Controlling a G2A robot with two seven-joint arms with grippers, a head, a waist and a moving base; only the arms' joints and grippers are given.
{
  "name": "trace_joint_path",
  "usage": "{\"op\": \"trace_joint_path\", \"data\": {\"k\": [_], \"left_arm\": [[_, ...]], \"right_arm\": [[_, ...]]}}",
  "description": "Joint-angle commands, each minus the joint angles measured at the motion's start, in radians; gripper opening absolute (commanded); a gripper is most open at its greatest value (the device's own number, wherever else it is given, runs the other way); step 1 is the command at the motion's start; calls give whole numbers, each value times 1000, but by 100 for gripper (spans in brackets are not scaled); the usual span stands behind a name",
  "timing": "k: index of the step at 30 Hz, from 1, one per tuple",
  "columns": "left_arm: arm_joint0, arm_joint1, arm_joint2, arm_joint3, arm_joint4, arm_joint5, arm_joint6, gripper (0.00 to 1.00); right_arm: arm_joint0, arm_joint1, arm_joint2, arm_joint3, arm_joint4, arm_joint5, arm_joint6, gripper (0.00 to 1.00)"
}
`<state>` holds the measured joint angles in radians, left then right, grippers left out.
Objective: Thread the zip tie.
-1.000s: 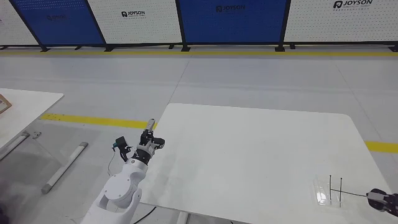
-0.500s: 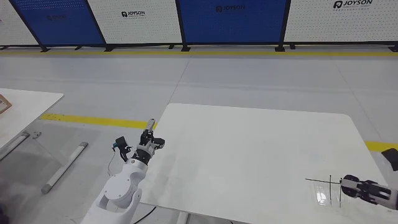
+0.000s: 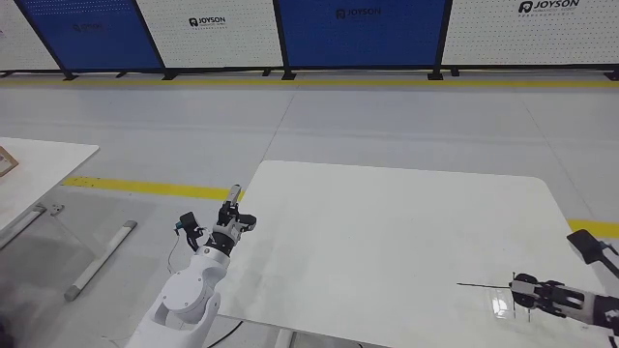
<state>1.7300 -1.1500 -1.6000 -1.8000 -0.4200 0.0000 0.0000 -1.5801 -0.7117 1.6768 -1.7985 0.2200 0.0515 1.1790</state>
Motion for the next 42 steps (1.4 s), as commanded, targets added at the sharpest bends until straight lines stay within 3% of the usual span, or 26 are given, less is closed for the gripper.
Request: {"op": "trace_joint_path", "data": {"k": [1,6,11,13,24,31,34,39,42], "left_arm": [[0,0,0,0,0,0,0,100],[0,0,0,0,0,0,0,100],[0,0,0,0,0,0,0,100],[0,0,0,0,0,0,0,100],[0,0,0,0,0,0,0,100],[0,0,0,0,0,0,0,100],[0,0,0,0,0,0,0,100],[0,0,0,0,0,0,0,100],[0,0,0,0,0,0,0,100]], "right_arm": [[11,-4,-24,-11,6,-25,-28,0],[93,-14,-91,-53,29,-68,-61,0],[208,-22,-209,-122,-127,-101,-97,0],[257,-28,-263,-107,-168,-98,-86,0],[257,-28,-263,-113,-186,-105,-102,0],[244,-33,-272,-152,-392,-262,-276,0],[285,-40,-318,-155,-450,-320,-297,0],[415,-63,-469,-125,-525,-370,-237,0],[450,-71,-511,-99,-521,-364,-204,0]]}}
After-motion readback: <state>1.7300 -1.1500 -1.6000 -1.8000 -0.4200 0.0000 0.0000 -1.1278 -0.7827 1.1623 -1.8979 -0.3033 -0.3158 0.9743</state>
